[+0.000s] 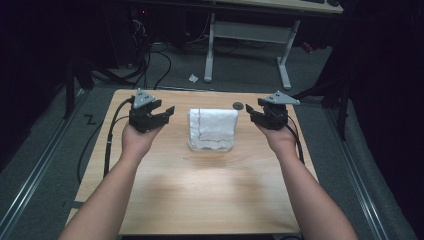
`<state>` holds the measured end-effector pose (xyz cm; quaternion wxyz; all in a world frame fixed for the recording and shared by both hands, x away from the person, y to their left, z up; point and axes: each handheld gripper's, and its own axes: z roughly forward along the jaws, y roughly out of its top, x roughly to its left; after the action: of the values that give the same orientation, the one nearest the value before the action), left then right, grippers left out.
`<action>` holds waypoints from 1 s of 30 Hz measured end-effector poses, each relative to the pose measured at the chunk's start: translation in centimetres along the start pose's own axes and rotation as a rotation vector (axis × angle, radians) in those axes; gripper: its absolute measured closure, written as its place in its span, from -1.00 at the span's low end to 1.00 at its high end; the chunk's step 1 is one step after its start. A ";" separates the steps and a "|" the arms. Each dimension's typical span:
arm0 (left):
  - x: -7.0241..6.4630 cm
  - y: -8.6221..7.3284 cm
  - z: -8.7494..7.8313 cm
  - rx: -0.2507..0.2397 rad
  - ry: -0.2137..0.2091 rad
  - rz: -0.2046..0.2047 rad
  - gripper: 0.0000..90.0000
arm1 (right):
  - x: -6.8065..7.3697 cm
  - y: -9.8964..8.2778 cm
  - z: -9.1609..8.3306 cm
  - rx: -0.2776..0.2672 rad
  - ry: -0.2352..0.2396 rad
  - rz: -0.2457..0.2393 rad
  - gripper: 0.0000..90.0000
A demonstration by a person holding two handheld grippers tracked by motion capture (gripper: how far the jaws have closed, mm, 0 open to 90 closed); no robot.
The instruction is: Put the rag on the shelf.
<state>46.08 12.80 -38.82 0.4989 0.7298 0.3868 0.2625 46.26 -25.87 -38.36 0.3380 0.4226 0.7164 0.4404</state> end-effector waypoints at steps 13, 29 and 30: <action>-1.1 -7.4 -1.5 0.104 -0.046 -0.051 0.03 | 1.5 -4.3 -2.2 0.084 0.043 -0.035 0.05; -6.0 -17.4 -4.4 0.311 -0.156 0.017 -0.08 | 6.9 -14.2 -3.6 0.264 0.122 -0.062 0.06; -6.5 -17.8 -4.9 0.302 -0.155 0.026 -0.08 | 7.2 -14.8 -3.7 0.271 0.121 -0.057 0.05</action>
<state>33.32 13.63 -53.58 0.4086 0.8195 0.3727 0.1505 35.57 -24.41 -51.30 0.2465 0.4166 0.7999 0.3547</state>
